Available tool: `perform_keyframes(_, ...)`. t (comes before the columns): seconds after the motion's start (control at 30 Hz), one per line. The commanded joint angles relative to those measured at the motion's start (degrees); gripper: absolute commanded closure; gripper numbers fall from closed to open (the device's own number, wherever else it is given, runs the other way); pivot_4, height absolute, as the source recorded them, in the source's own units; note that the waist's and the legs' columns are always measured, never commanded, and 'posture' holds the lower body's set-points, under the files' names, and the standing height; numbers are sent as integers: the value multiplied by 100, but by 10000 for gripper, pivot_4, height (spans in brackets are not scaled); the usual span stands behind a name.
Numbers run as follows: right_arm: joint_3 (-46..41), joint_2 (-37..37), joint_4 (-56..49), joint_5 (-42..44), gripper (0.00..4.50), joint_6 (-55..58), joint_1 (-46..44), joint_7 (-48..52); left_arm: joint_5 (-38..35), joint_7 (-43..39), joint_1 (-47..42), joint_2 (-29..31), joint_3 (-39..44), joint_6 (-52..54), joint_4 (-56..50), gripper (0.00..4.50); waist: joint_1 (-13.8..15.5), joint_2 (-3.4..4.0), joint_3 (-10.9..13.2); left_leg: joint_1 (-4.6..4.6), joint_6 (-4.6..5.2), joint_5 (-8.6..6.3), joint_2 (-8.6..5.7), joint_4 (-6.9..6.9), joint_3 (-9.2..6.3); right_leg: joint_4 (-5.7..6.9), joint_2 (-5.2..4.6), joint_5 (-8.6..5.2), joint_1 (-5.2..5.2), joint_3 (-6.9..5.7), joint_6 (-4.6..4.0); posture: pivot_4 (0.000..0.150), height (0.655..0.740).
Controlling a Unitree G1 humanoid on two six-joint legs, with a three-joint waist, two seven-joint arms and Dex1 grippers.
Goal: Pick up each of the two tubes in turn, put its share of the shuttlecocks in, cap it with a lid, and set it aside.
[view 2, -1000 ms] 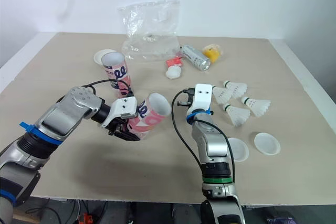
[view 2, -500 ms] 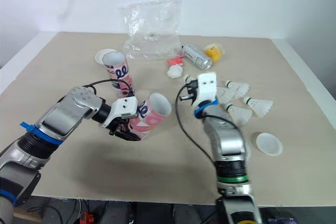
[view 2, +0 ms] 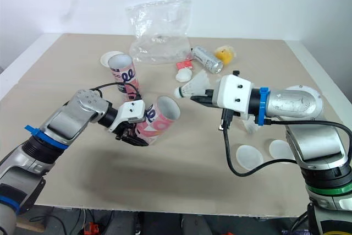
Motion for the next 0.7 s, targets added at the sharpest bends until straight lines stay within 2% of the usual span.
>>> perform_keyframes(0.03, 141, 1, -113, -175, 44001, -248, -205, 119, 113, 53, -84, -25, -47, 11, -3, 16015, 6, -1, 1, -1, 0, 0, -1, 1, 0, 0, -2, 0, 0, 0, 0, 1500, 7400)
perform_keyframes(0.33, 632, 275, 84, -348, 44001, -315, -597, 355, 141, 55, -67, 20, -31, 34, -58, 16015, 9, -1, 1, -4, -1, 0, -3, 1, 0, 0, -5, -1, -2, -2, -1, 1500, 7400)
perform_keyframes(0.37, 625, 298, 91, -321, 38183, -295, -613, 367, 144, 56, -65, 26, -29, 30, -59, 16015, 9, -1, 1, -6, -1, 0, -4, 1, 0, 0, -6, -1, -3, -1, -1, 1500, 7400)
perform_keyframes(0.4, 613, 317, 89, -295, 34992, -281, -625, 385, 146, 54, -64, 33, -25, 26, -58, 16015, 9, -1, 1, -6, 0, 0, -4, 1, 0, 0, -5, -1, -3, -2, -1, 1500, 7400)
perform_keyframes(0.5, 499, 326, -18, -74, 21631, -122, -588, 449, 154, 59, -62, 47, -18, 30, -57, 16015, 9, -1, 1, -6, 0, 0, -3, 1, -1, 1, -5, -1, -3, -2, 0, 1500, 7400)
perform_keyframes(0.63, 136, 319, -233, 484, 807, 421, -366, 317, 163, 86, -70, 30, 5, 59, -41, 16015, 9, -1, 1, -6, 0, 0, -3, 1, -2, 1, -5, -1, -1, -3, 0, 1500, 7400)
perform_keyframes(0.7, -199, 313, -363, 850, 198, 812, -152, 123, 174, 79, -77, 22, -4, 22, -32, 16015, 9, -1, 1, -6, 0, 0, -3, 0, -4, 1, -4, -1, -1, -3, 0, 1500, 7400)
